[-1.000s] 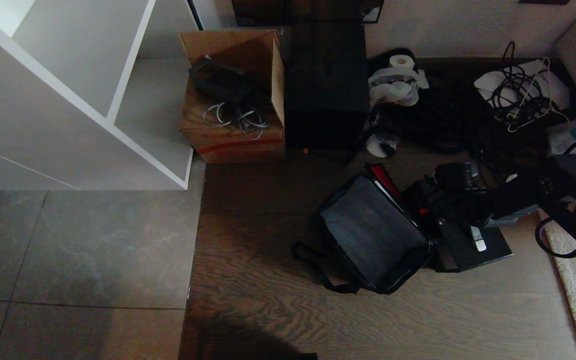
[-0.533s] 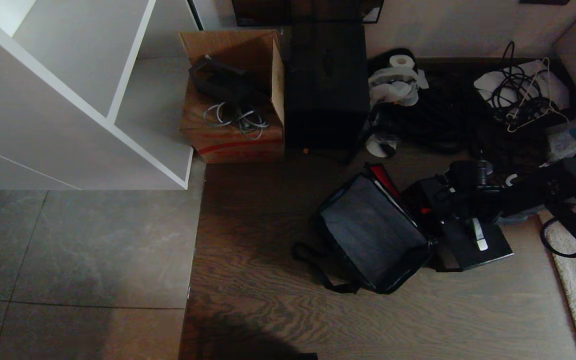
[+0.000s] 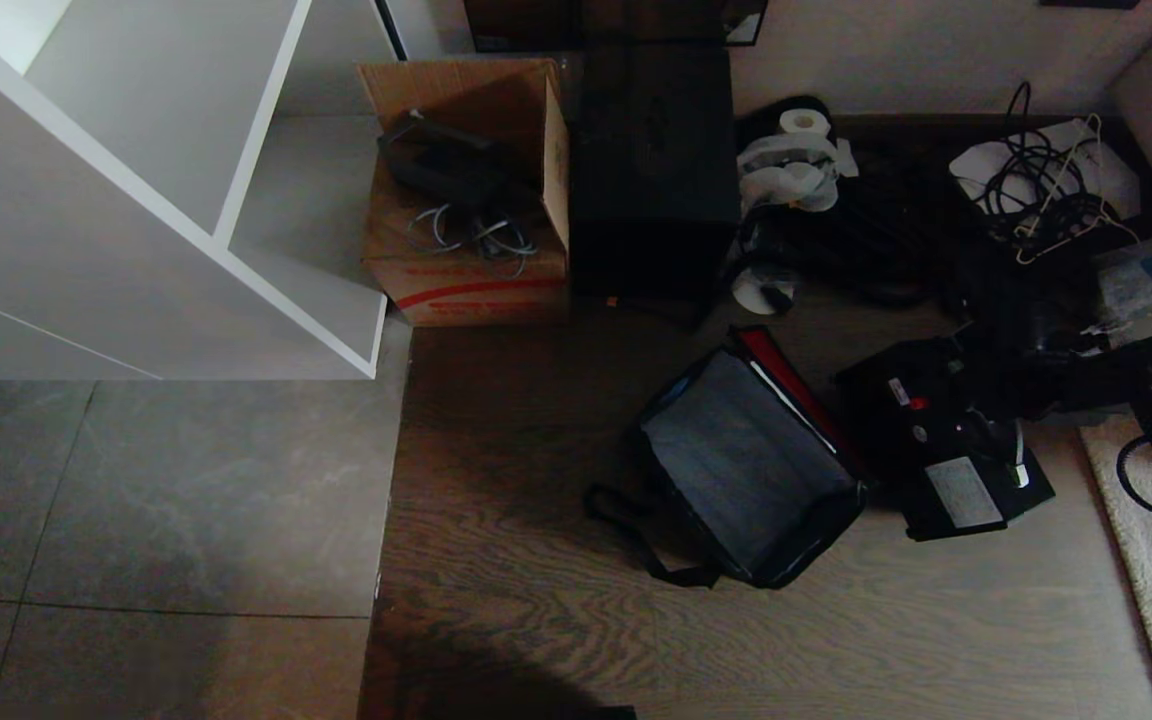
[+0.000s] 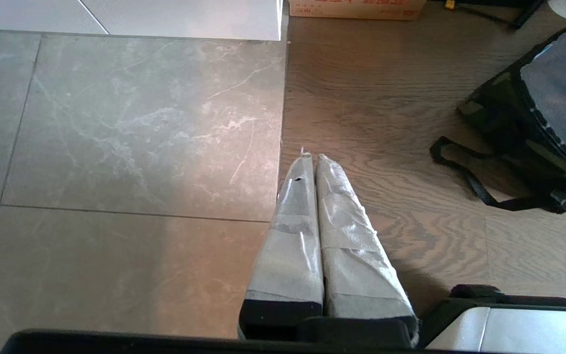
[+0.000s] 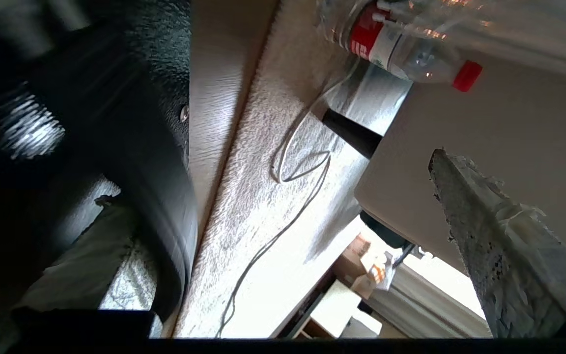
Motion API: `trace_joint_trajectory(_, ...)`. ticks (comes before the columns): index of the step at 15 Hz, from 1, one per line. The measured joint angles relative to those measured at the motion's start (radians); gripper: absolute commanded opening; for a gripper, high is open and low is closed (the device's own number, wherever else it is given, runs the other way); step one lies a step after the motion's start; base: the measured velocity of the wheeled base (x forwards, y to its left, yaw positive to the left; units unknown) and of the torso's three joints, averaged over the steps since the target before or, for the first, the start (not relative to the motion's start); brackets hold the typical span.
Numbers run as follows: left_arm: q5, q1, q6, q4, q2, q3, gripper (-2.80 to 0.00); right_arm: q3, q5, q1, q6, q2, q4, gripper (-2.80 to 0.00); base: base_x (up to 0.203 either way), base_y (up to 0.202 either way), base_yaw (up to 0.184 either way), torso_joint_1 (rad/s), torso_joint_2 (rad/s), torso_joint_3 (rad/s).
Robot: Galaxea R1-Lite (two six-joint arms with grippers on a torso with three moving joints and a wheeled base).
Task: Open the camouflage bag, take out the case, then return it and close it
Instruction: Grip the handle again, then place the black box back
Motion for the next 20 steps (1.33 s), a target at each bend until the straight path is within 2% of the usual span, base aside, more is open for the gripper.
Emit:
trace_joint_trajectory(4, 0.000, 0.000, 0.000, 0.000, 0.000, 0.000, -2.80, -0.061, 0.002, -0.019, -0.049, 0.085, -0.005, 0.00, 0.000, 0.000, 0.000, 0.000, 0.00, 0.000)
trace_joint_trajectory(7, 0.000, 0.000, 0.000, 0.000, 0.000, 0.000, -2.80, -0.063, 0.002, -0.021, -0.061, 0.123, -0.066, 0.00, 0.000, 0.000, 0.000, 0.000, 0.00, 0.000)
trace_joint_trajectory(8, 0.000, 0.000, 0.000, 0.000, 0.000, 0.000, -2.80, -0.058, 0.004, -0.021, -0.057, 0.126, -0.079, -2.80, 0.000, 0.000, 0.000, 0.000, 0.00, 0.000)
trace_joint_trajectory(12, 0.000, 0.000, 0.000, 0.001, 0.000, 0.000, -2.80, 0.019, 0.001, 0.002, -0.015, 0.097, -0.115, -2.80, 0.000, 0.000, 0.000, 0.000, 0.00, 0.000)
trace_joint_trajectory(20, 0.000, 0.000, 0.000, -0.001, 0.000, 0.000, -2.80, 0.212, -0.004, 0.070, 0.008, 0.005, -0.354, -2.80, 0.000, 0.000, 0.000, 0.000, 0.00, 0.000)
